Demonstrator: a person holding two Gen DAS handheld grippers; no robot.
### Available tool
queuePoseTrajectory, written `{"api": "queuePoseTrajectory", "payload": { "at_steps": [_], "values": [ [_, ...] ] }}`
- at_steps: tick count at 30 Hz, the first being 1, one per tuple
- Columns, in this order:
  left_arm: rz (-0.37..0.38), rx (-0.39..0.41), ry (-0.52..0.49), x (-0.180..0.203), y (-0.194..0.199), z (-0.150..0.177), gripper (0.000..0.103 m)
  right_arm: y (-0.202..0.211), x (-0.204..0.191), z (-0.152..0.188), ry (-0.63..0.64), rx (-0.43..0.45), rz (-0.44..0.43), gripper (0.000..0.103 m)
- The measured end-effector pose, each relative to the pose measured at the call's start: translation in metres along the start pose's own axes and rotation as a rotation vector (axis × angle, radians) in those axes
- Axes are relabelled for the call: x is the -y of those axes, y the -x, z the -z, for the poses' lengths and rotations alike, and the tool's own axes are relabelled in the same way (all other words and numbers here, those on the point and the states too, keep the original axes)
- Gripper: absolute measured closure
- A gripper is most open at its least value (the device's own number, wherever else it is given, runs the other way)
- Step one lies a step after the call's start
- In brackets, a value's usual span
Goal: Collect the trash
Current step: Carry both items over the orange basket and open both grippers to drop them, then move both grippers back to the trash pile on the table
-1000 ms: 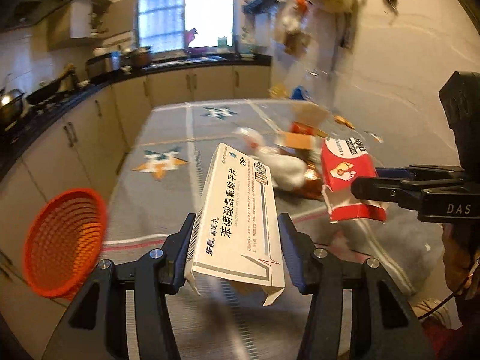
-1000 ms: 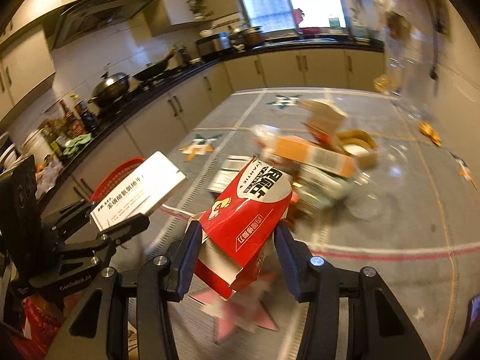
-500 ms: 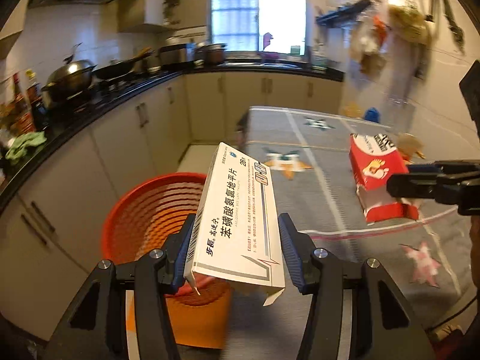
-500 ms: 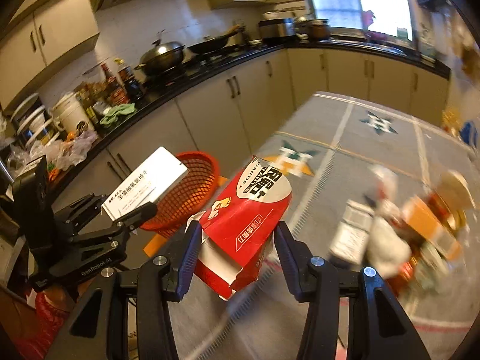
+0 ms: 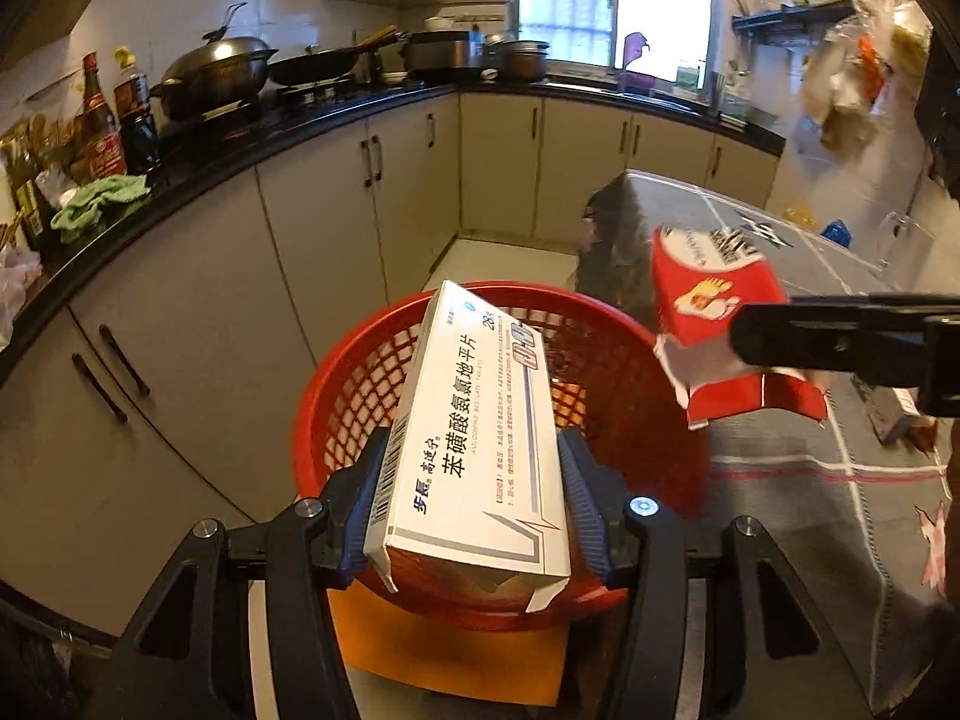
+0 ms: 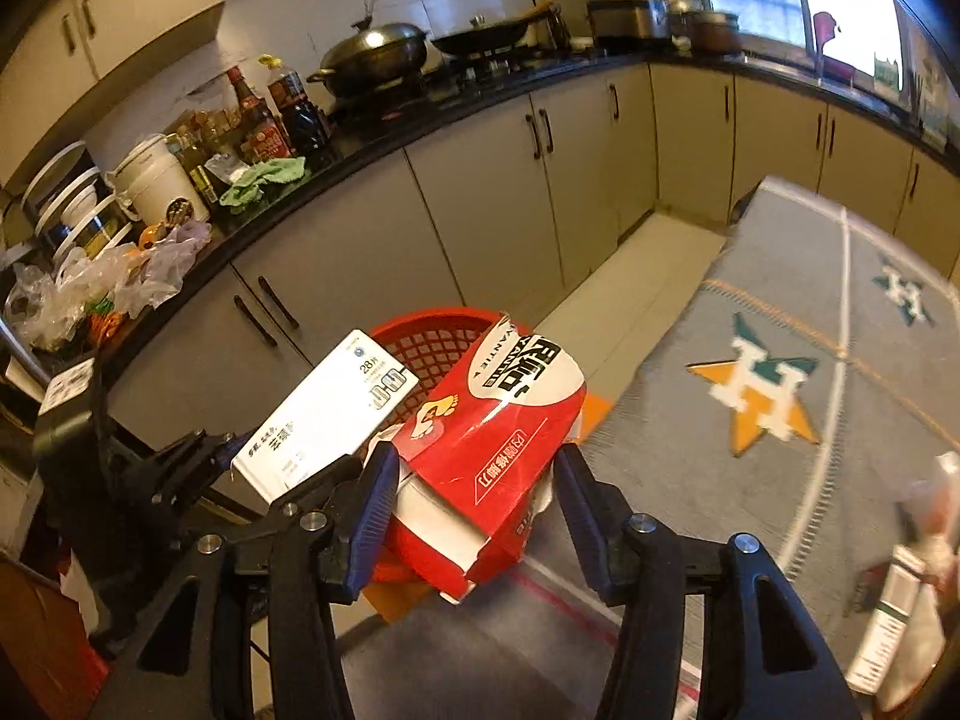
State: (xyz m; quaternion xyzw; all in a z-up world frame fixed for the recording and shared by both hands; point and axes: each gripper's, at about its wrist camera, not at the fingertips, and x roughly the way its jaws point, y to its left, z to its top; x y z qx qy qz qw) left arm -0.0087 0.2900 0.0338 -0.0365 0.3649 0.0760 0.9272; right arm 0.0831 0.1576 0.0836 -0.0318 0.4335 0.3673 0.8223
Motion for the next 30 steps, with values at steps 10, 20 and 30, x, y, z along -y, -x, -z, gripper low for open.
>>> {"api": "queuePoseTrajectory", "payload": {
  "at_steps": [10, 20, 30],
  "values": [
    [0.011, -0.008, 0.023, 0.002, 0.001, 0.000, 0.043, 0.004, 0.019, 0.007, -0.071, 0.014, -0.039, 0.038],
    [0.060, 0.027, -0.057, 0.058, 0.029, -0.005, 0.039, 0.066, 0.057, 0.052, -0.124, 0.060, -0.008, 0.038],
    [0.168, 0.003, -0.174, 0.151, 0.036, -0.004, 0.037, 0.157, 0.145, 0.107, -0.295, 0.157, 0.084, 0.038]
  ]
}}
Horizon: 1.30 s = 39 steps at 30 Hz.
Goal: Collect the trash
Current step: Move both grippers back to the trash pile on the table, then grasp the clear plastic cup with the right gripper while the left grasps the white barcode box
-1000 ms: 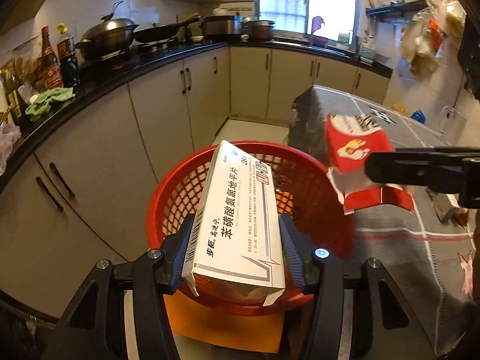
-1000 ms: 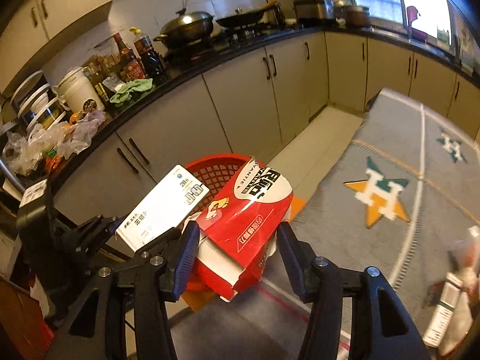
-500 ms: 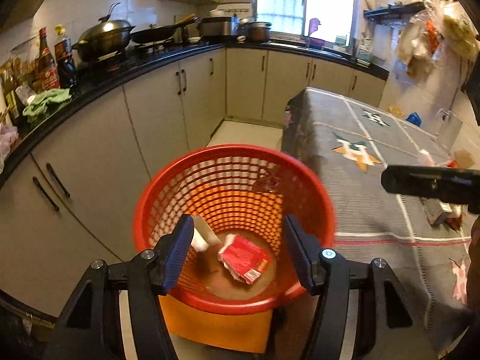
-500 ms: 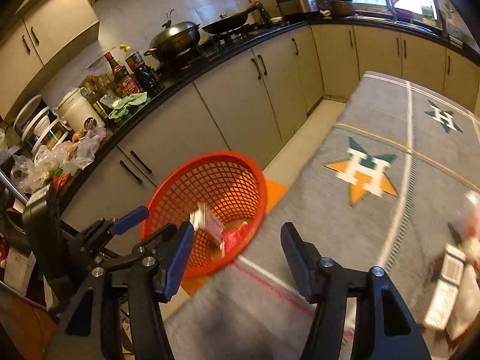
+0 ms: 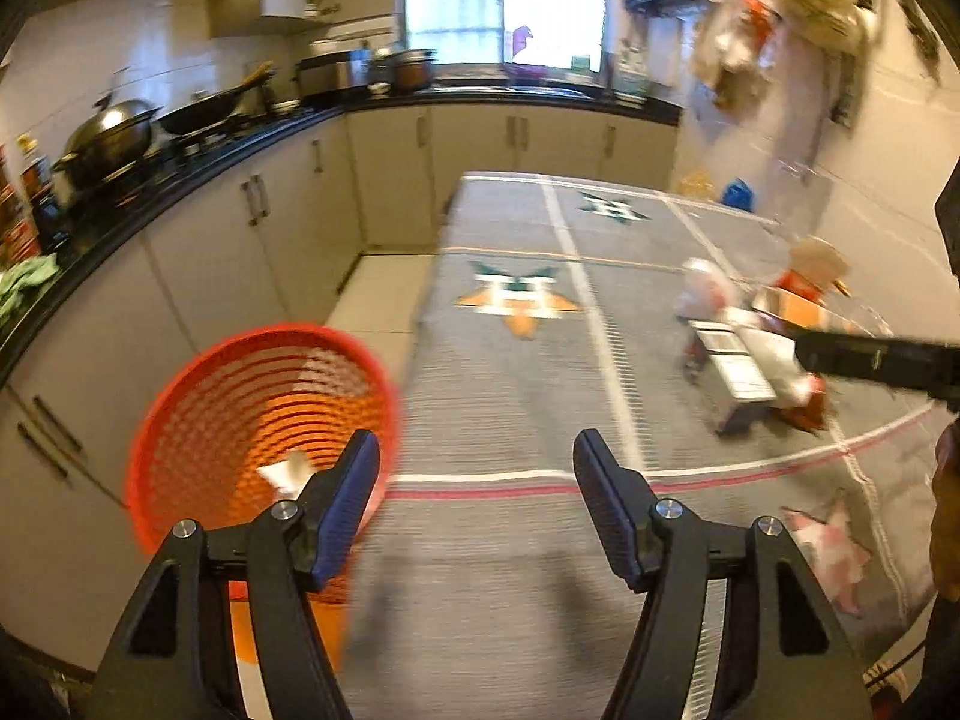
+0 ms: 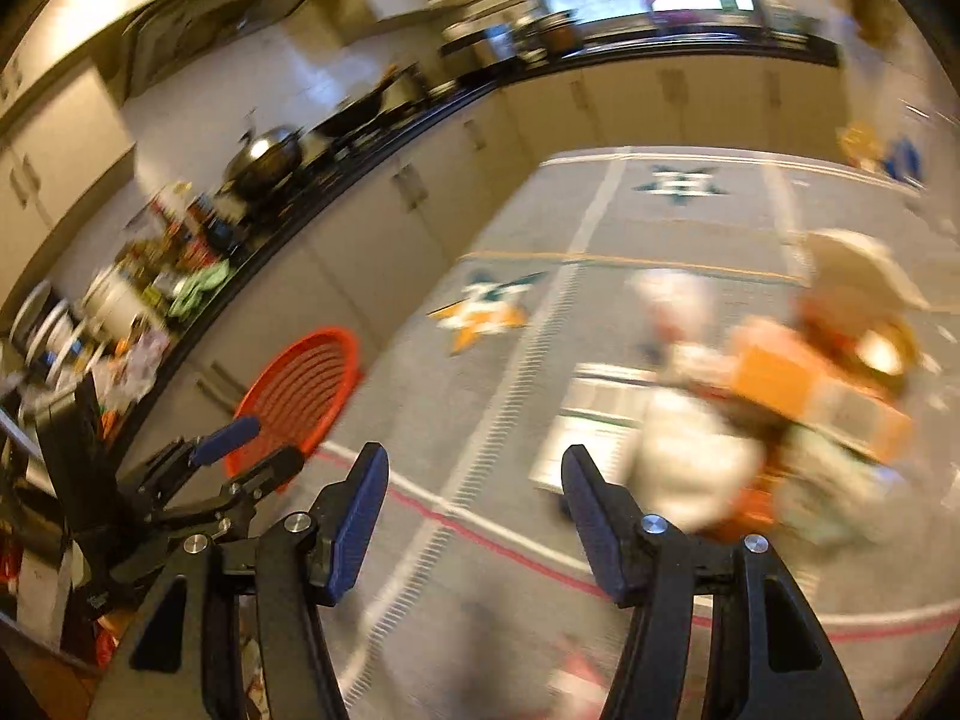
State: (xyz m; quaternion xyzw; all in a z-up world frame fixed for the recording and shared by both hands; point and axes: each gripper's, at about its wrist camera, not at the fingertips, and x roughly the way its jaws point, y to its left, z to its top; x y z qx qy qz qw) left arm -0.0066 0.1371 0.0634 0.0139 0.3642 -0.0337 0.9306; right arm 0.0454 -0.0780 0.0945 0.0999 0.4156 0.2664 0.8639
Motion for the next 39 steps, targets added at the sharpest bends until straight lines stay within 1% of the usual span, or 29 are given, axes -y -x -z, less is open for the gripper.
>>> {"api": "queuePoseTrajectory", "payload": {
  "at_steps": [3, 7, 8, 9, 11, 14, 18, 20, 23, 26, 28, 29, 30, 31, 32, 34, 36, 39],
  "values": [
    [0.029, -0.009, -0.038, 0.031, -0.006, -0.005, 0.036, 0.038, 0.036, 0.002, -0.065, 0.071, 0.062, 0.038],
    [0.085, -0.014, -0.058, 0.069, -0.013, -0.017, 0.030, 0.086, 0.078, 0.001, -0.148, 0.181, 0.178, 0.038],
    [0.099, -0.017, -0.062, 0.077, -0.015, -0.020, 0.030, 0.094, 0.087, 0.001, -0.162, 0.198, 0.199, 0.039],
    [0.112, -0.022, -0.071, 0.088, -0.019, -0.024, 0.029, 0.102, 0.098, 0.002, -0.181, 0.217, 0.239, 0.038],
    [0.120, -0.028, -0.094, 0.106, -0.025, -0.027, 0.029, 0.112, 0.115, 0.003, -0.216, 0.235, 0.304, 0.039],
    [0.118, -0.048, -0.121, 0.124, -0.036, -0.028, 0.029, 0.118, 0.139, 0.006, -0.269, 0.236, 0.337, 0.039],
    [0.068, -0.064, -0.162, 0.141, -0.053, -0.027, 0.029, 0.117, 0.170, 0.008, -0.342, 0.224, 0.370, 0.045],
    [0.064, -0.077, -0.160, 0.143, -0.059, -0.026, 0.029, 0.116, 0.181, 0.014, -0.362, 0.213, 0.363, 0.049],
    [0.057, -0.090, -0.150, 0.142, -0.068, -0.025, 0.029, 0.106, 0.185, 0.015, -0.369, 0.192, 0.351, 0.050],
    [0.059, -0.098, -0.139, 0.141, -0.078, -0.026, 0.029, 0.091, 0.185, 0.015, -0.366, 0.158, 0.343, 0.057],
    [0.061, -0.103, -0.137, 0.143, -0.083, -0.027, 0.029, 0.083, 0.185, 0.016, -0.361, 0.138, 0.339, 0.065],
    [0.060, -0.105, -0.138, 0.143, -0.086, -0.027, 0.029, 0.081, 0.185, 0.017, -0.359, 0.129, 0.340, 0.072],
    [0.060, -0.104, -0.138, 0.144, -0.088, -0.026, 0.032, 0.080, 0.185, 0.018, -0.358, 0.125, 0.338, 0.076],
    [0.059, -0.106, -0.138, 0.144, -0.090, -0.026, 0.043, 0.079, 0.184, 0.018, -0.355, 0.122, 0.343, 0.079],
    [0.062, -0.116, -0.139, 0.144, -0.093, -0.025, 0.049, 0.080, 0.183, 0.019, -0.349, 0.126, 0.349, 0.080],
    [0.073, -0.140, -0.130, 0.143, -0.098, -0.024, 0.069, 0.083, 0.180, 0.020, -0.338, 0.133, 0.368, 0.082],
    [0.073, -0.152, -0.127, 0.142, -0.101, -0.021, 0.069, 0.085, 0.180, 0.021, -0.334, 0.140, 0.370, 0.086],
    [0.077, -0.143, -0.126, 0.139, -0.096, -0.019, 0.069, 0.092, 0.175, 0.025, -0.330, 0.157, 0.366, 0.090]
  ]
}}
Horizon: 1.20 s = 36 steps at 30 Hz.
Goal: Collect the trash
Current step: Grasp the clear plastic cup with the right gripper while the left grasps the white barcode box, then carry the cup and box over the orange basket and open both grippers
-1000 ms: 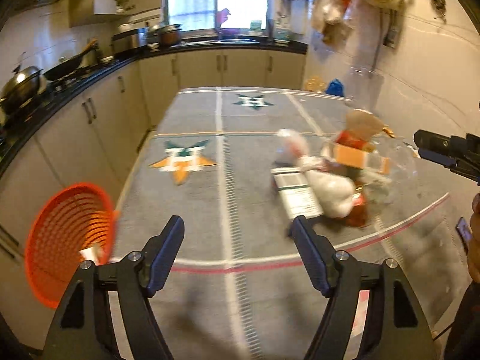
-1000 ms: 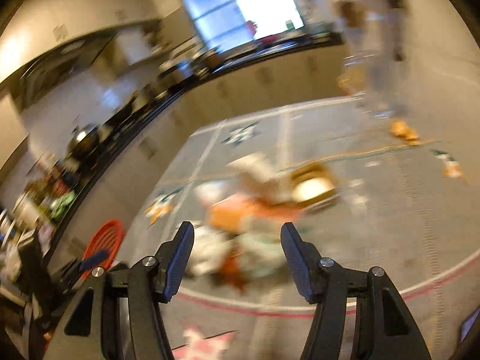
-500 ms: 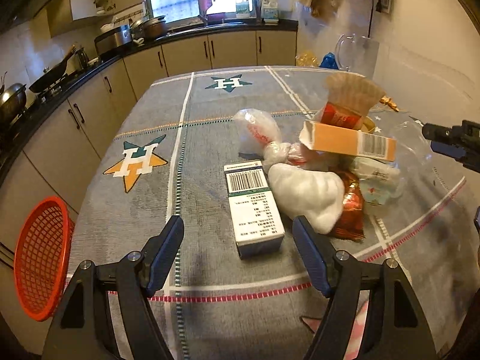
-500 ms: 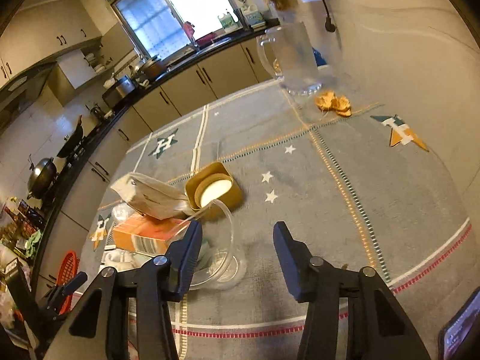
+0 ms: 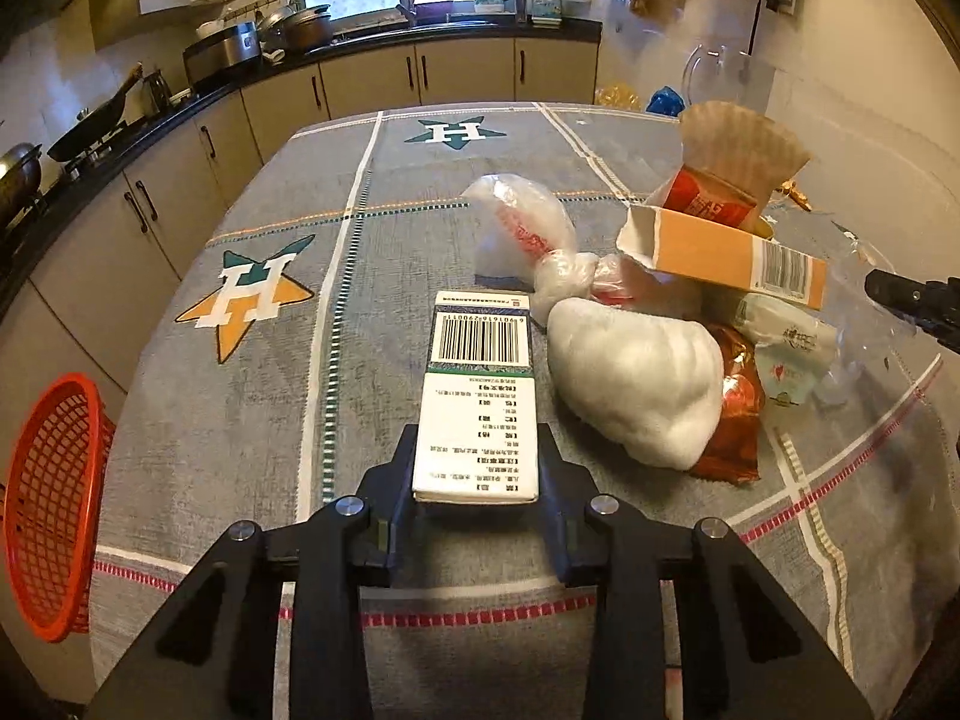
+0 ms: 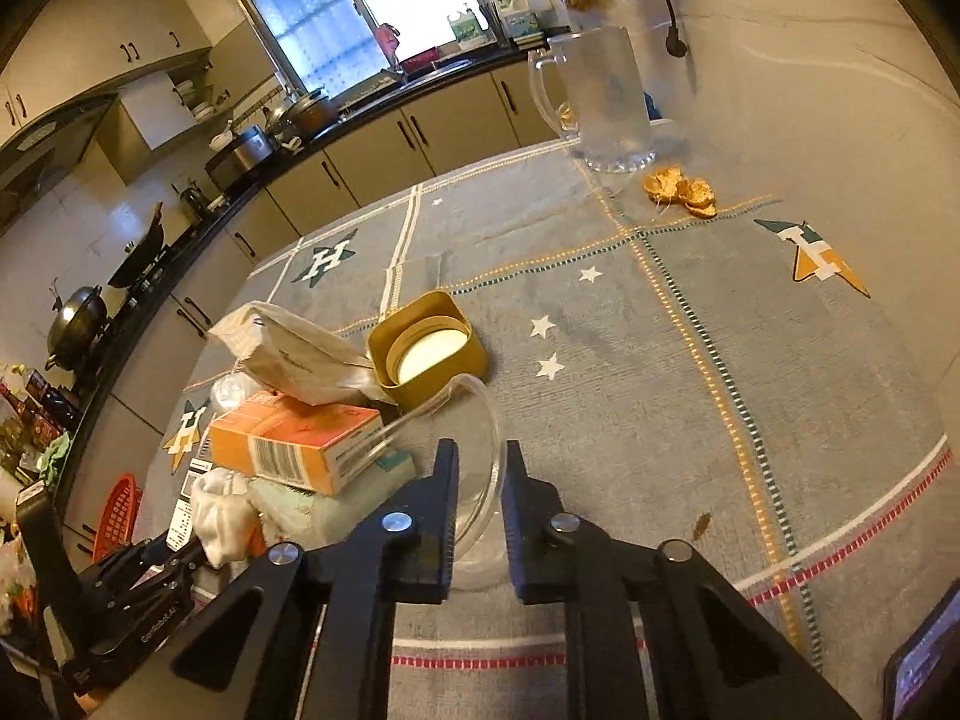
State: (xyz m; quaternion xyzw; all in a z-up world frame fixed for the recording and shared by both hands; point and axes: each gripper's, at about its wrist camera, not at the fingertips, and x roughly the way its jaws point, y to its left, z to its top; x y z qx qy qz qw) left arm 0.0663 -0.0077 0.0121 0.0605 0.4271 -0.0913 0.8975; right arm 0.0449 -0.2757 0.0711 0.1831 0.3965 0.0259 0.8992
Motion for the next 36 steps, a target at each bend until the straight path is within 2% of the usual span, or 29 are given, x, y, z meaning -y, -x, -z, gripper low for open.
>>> {"api": "queuePoseTrajectory", "payload": {
  "at_steps": [8, 20, 28, 36],
  "values": [
    [0.012, 0.048, 0.022, -0.008, 0.027, 0.006, 0.069, 0.020, -0.005, 0.004, 0.013, 0.030, -0.017, 0.097],
    [0.019, 0.099, 0.049, -0.023, 0.060, 0.018, 0.069, 0.043, -0.025, 0.012, 0.042, 0.060, -0.078, 0.097],
    [0.010, 0.119, 0.079, -0.040, 0.077, 0.027, 0.069, 0.053, -0.062, 0.019, 0.114, 0.071, -0.168, 0.097],
    [-0.010, 0.134, 0.126, -0.067, 0.090, 0.037, 0.069, 0.044, -0.107, 0.026, 0.189, 0.034, -0.237, 0.097]
  ]
}}
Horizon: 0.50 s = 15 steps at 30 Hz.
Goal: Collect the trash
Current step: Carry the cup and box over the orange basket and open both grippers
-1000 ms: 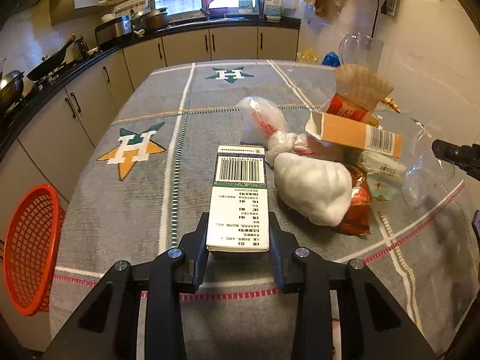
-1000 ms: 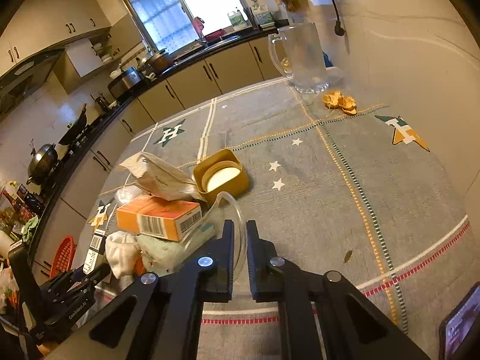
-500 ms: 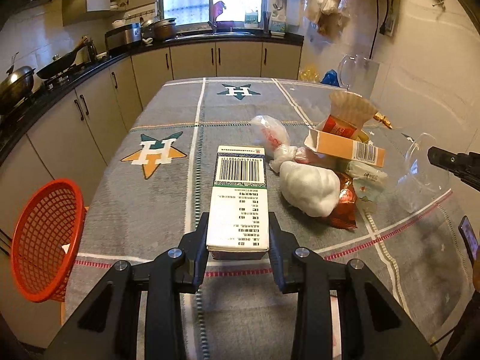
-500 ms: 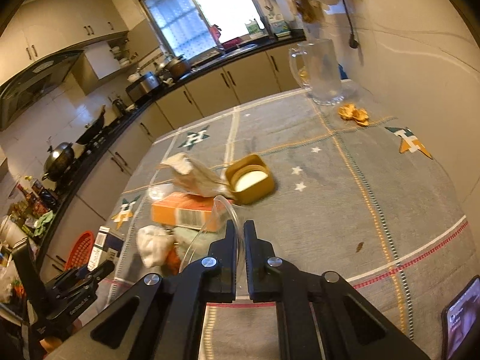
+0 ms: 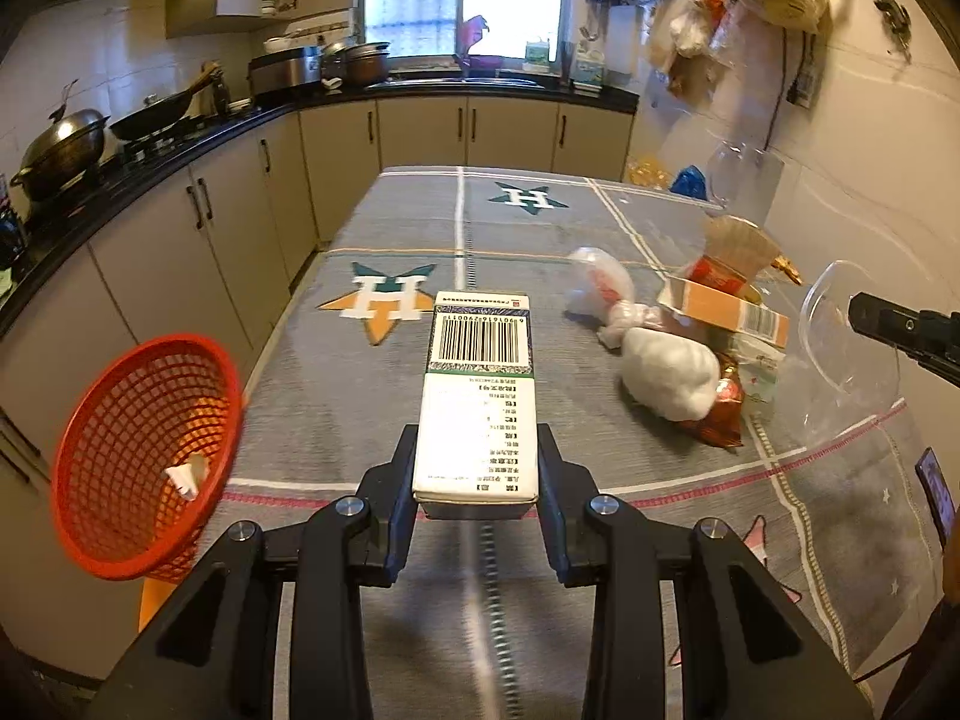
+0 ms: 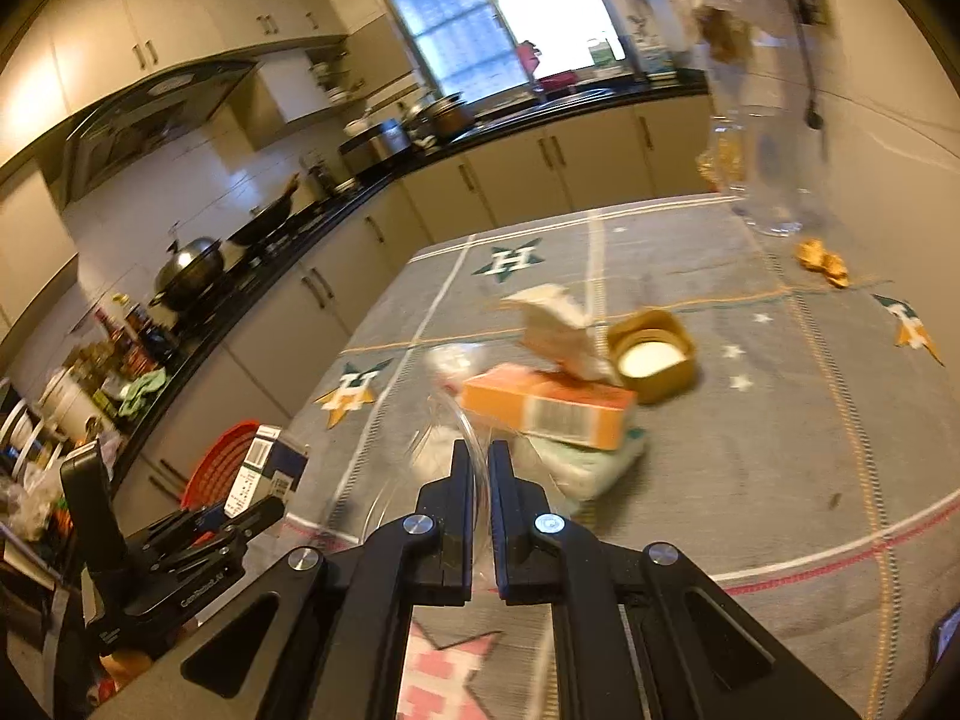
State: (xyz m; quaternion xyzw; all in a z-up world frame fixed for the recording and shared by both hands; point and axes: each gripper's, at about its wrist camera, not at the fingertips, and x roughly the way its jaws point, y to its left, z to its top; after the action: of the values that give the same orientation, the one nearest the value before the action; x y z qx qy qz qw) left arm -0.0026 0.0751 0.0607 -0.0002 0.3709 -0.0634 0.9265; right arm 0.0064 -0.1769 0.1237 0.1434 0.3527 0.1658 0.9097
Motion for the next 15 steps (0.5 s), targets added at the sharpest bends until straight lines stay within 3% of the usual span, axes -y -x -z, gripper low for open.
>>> {"api": "queuePoseTrajectory", "payload": {
  "at_steps": [15],
  "values": [
    [-0.093, 0.035, 0.116, -0.084, 0.026, 0.009, 0.069, -0.062, -0.096, 0.001, 0.142, -0.103, -0.116, 0.097]
  ]
}}
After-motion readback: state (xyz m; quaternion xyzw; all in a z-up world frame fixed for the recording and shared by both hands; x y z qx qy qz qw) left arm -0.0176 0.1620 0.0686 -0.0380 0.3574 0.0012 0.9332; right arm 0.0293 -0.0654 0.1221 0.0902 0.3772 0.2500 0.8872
